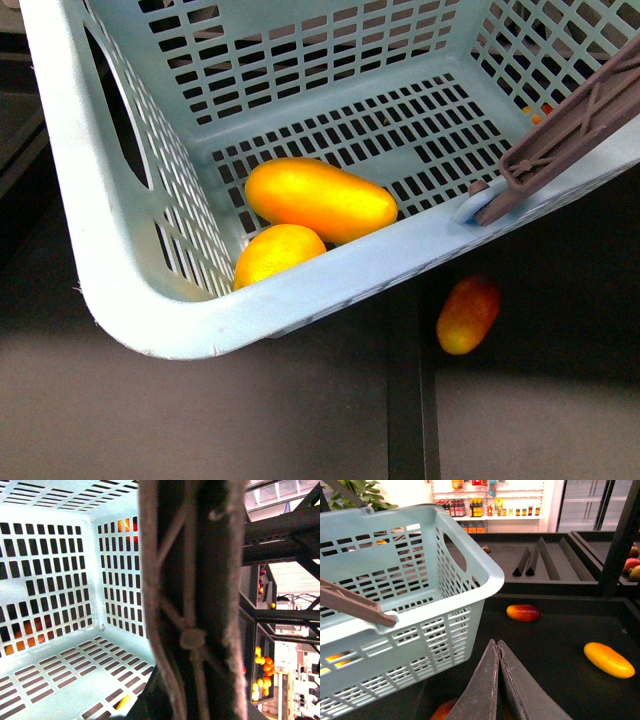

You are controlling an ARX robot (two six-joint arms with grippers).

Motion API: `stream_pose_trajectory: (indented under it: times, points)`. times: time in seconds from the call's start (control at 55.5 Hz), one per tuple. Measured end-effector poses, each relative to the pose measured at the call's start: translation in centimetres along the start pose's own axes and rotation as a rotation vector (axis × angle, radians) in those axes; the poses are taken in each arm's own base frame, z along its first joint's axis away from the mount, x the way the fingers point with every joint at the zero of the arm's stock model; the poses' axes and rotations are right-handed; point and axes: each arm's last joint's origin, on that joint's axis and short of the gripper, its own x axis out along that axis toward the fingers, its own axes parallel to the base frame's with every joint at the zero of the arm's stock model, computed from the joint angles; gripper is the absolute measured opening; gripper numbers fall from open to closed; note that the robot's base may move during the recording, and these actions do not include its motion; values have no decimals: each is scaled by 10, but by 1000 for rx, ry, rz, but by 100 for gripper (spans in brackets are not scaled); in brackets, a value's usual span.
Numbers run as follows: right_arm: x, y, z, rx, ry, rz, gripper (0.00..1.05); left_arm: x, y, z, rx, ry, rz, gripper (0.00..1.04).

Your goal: Pick lemon and mango into basket

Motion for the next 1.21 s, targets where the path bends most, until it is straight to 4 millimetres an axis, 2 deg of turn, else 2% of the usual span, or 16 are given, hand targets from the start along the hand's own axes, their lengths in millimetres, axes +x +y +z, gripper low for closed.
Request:
stream_pose_trajectory:
  times: [0.198,0.451,0.595,0.739,0.847,0.937,0.991,1.064,1.208]
  points:
    - [0,0,0,-1,0,0,3,0,0,0,-3,2,-1,4]
    - [0,0,0,-1,-1,0,41,0,0,0,0,2,-1,4]
    - [0,0,0,-1,-1,0,74,0,0,0,0,2,-1,4]
    - [0,0,0,0,-1,0,97,0,0,0,0,2,-1,4]
    - [0,0,0,-1,-1,0,96,0,0,0,-1,1,0,4]
    - [0,0,0,-1,0,1,96,-3,2,-5,-146,-325,234,4]
    - [0,0,0,-1,0,1,96,-4,6,-4,-228,-463,263,4]
    - [0,0,0,-1,-2,-2,96,-5,16,7,-305,-643,291,4]
    - [0,0,0,-1,-2,-2,96,-4,42,34,-360,-751,330,4]
